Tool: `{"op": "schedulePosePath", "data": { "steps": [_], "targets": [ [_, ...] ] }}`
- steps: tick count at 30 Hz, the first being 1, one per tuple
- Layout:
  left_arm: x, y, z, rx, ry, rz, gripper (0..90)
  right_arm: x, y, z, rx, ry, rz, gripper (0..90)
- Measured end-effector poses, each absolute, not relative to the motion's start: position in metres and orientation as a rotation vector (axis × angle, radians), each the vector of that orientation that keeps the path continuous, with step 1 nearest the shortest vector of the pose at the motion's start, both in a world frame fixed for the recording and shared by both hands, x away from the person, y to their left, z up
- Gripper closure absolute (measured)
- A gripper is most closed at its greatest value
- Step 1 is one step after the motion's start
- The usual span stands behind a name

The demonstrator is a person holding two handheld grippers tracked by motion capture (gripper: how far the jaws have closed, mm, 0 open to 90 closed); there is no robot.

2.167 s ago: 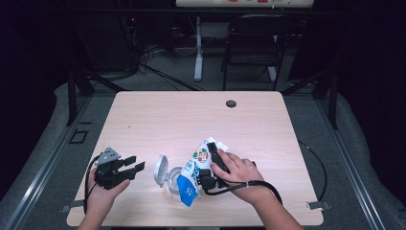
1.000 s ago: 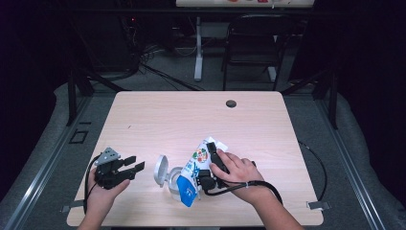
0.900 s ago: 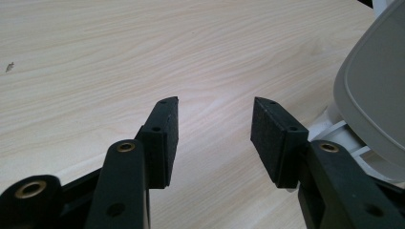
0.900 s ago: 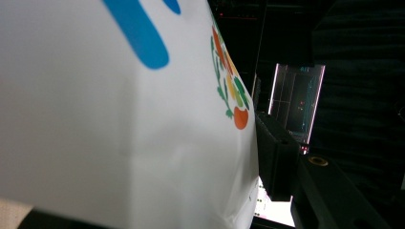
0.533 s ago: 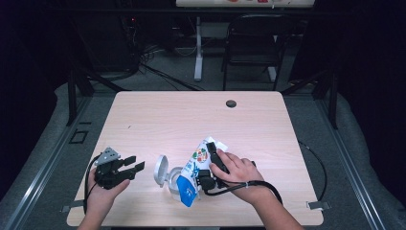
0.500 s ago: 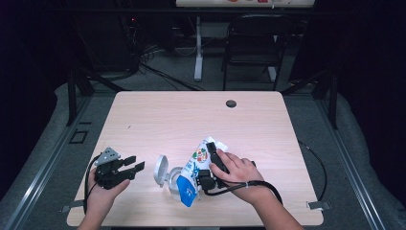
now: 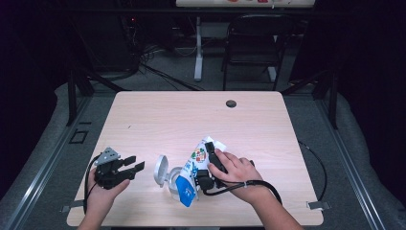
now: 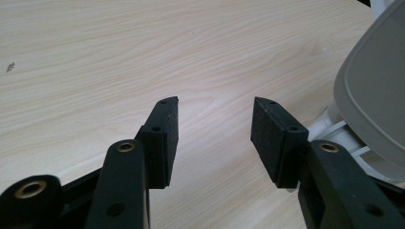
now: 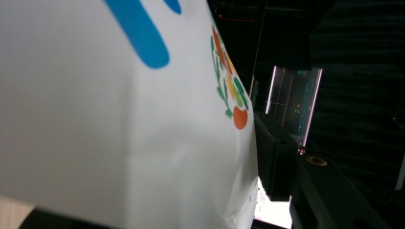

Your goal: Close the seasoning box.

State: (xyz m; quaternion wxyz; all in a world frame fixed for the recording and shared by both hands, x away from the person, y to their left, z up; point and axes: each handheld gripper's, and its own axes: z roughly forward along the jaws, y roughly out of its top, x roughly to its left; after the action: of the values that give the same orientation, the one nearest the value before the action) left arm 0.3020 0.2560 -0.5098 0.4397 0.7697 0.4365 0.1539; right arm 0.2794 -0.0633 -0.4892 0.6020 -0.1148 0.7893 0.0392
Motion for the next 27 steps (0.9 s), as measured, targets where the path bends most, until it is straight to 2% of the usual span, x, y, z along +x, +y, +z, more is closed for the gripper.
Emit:
{"op": "schedulePosePath", "data": {
  "steps": [27],
  "targets": [
    [0.3021, 0.2564, -0.5100, 1.913, 1.084, 0.382, 53.0, 0.2799, -0.0634, -0.4868, -0.273, 1.819, 0.091, 61.4]
  ]
}}
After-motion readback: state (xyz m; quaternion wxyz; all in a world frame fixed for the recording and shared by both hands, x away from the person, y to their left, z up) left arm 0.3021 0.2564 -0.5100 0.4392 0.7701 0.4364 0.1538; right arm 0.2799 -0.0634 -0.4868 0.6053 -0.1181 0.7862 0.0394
